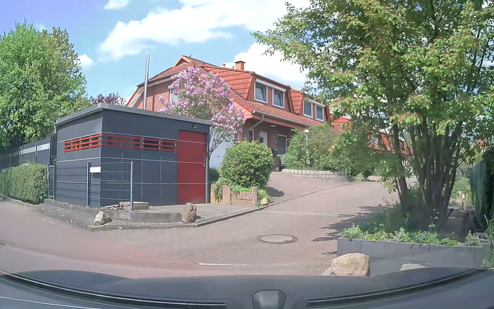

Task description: Follow the waypoints while adhering to traffic rules and regulations

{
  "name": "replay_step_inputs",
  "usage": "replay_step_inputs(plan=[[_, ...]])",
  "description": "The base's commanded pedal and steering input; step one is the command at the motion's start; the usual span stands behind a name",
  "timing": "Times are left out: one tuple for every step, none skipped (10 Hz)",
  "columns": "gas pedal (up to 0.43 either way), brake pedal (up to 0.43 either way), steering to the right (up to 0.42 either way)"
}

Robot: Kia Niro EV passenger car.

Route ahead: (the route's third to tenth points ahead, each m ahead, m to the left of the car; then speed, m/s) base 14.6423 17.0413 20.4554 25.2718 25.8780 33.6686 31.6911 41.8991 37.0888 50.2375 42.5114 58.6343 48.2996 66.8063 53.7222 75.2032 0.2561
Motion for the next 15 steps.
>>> replay_step_inputs(plan=[[0.0, 0.012, -0.977], [0.0, 0.018, -0.977], [0.0, 0.018, -0.977], [0.0, 0.024, -0.977], [0.0, 0.024, -0.977], [0.0, 0.024, -0.976], [0.0, 0.03, -0.976], [0.0, 0.03, -0.975], [0.0, 0.03, -0.974], [0.0, 0.03, -0.973], [0.0, 0.03, -0.972], [0.0, 0.037, -0.971], [0.0, 0.043, -0.97], [0.0, 0.049, -0.969], [0.0, 0.049, -0.968]])
